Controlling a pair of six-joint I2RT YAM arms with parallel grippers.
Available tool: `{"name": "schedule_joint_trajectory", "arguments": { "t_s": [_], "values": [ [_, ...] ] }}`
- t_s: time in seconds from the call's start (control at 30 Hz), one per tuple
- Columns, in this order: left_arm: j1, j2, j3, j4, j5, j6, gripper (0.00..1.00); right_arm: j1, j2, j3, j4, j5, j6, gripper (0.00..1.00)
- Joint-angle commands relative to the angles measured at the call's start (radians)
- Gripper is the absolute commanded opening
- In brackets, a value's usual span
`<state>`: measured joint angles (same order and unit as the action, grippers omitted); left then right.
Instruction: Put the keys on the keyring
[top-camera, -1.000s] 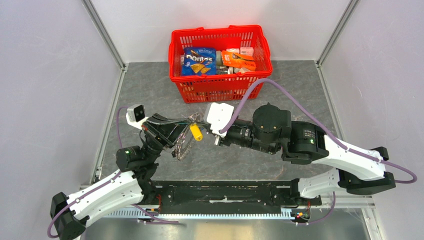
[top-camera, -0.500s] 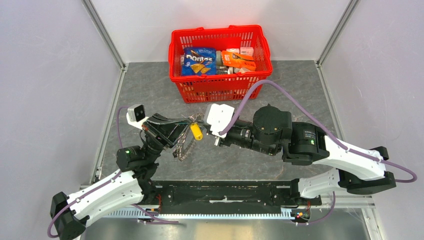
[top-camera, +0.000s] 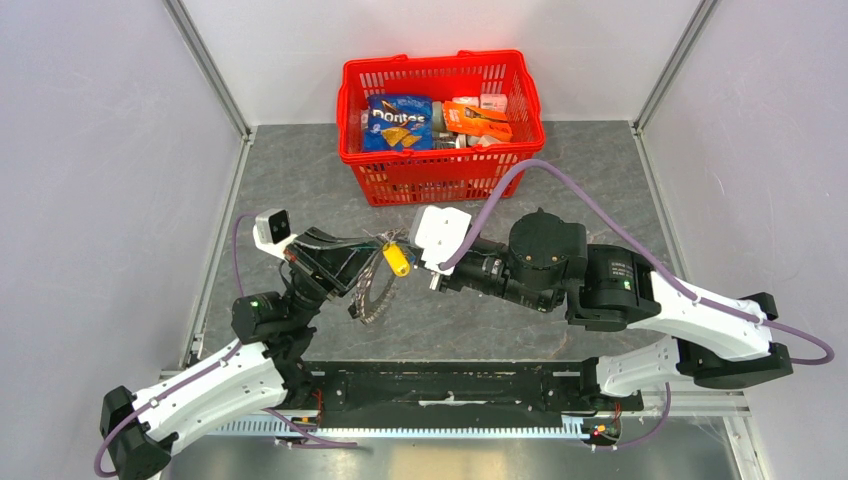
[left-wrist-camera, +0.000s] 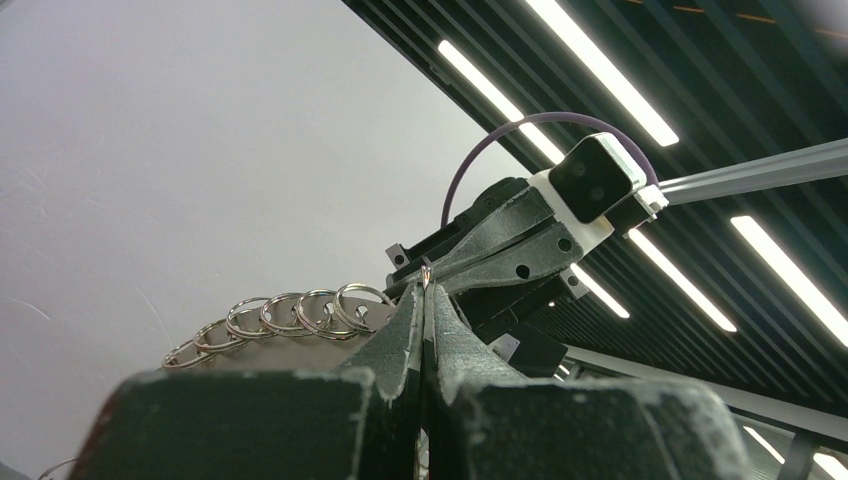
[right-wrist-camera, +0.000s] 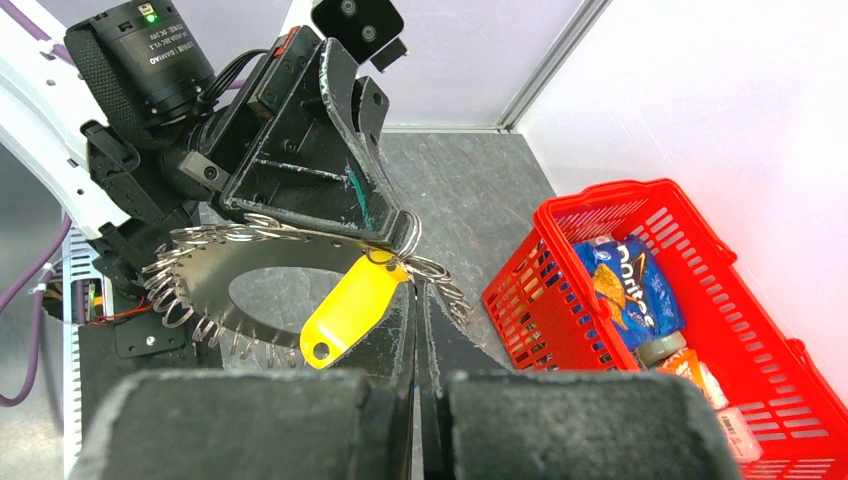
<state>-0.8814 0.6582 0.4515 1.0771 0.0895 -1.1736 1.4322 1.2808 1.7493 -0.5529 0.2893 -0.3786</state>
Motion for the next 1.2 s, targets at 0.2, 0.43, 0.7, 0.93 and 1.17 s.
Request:
{"name": "schedule_joint_trajectory", "arguments": {
  "t_s": [0.2, 0.43, 0.7, 0.93, 1.17],
  "values": [
    [0.000, 0.036, 0.051, -0.014, 0.142, -0.009, 0.02, 0.014, -0.022, 0.081, 0.021, -0.036, -0.003, 0.00],
    [-0.001, 0.072, 0.114, -0.002, 0.297, -0.017, 0.02, 0.014, -0.014, 0.109, -0.056, -0.075, -0.018, 0.00],
    [-0.001, 0.074, 0.142, -0.063, 0.392, 0.006, 0.02, 0.016, -0.016, 0.156, -0.163, -0.154, -0.041, 0.00],
    [0.000, 0.079, 0.140, -0.062, 0.428, 0.009, 0.02, 0.016, 0.008, 0.244, -0.304, -0.229, -0.082, 0.00],
    [-0.001, 0.096, 0.121, 0.004, 0.461, -0.014, 0.02, 0.016, 0.074, 0.312, -0.374, -0.267, -0.133, 0.00]
  ]
}}
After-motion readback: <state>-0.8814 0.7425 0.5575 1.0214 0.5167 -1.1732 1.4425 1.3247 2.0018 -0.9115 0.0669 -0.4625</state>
